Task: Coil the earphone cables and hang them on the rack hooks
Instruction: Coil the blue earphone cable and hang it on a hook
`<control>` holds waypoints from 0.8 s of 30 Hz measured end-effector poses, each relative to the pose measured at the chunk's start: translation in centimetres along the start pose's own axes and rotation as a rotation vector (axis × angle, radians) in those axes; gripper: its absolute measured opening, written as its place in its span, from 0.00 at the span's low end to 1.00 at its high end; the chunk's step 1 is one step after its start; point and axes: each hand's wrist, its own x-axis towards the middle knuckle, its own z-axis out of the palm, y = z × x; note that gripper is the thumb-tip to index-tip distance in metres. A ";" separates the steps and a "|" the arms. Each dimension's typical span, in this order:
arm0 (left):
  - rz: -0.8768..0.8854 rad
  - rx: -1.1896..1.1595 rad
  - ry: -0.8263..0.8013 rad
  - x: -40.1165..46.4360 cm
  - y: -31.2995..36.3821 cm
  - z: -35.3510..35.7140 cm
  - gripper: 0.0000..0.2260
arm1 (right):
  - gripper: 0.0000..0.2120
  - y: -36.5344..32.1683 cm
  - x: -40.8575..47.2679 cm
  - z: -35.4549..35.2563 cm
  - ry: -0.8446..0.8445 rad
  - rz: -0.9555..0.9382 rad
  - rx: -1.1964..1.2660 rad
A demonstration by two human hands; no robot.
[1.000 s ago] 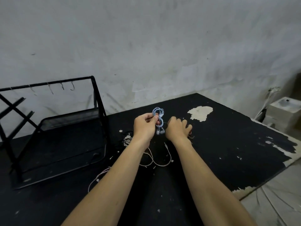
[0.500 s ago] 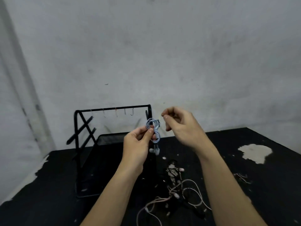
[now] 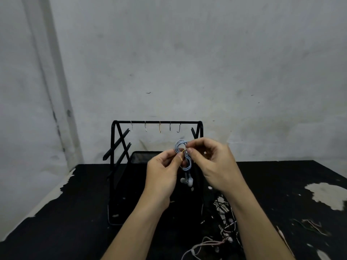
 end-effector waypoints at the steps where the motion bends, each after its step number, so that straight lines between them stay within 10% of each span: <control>1: -0.021 -0.024 0.001 0.2 -0.1 0.0 0.05 | 0.06 0.0 0.0 0.1 -0.017 0.007 0.003; 14: -0.084 0.033 -0.056 0.4 -1.1 0.2 0.05 | 0.09 1.8 0.3 0.5 0.092 -0.336 -0.136; 24: -0.108 0.030 -0.010 0.9 -1.0 -0.5 0.08 | 0.08 2.6 0.5 -1.3 -0.196 -0.123 -0.239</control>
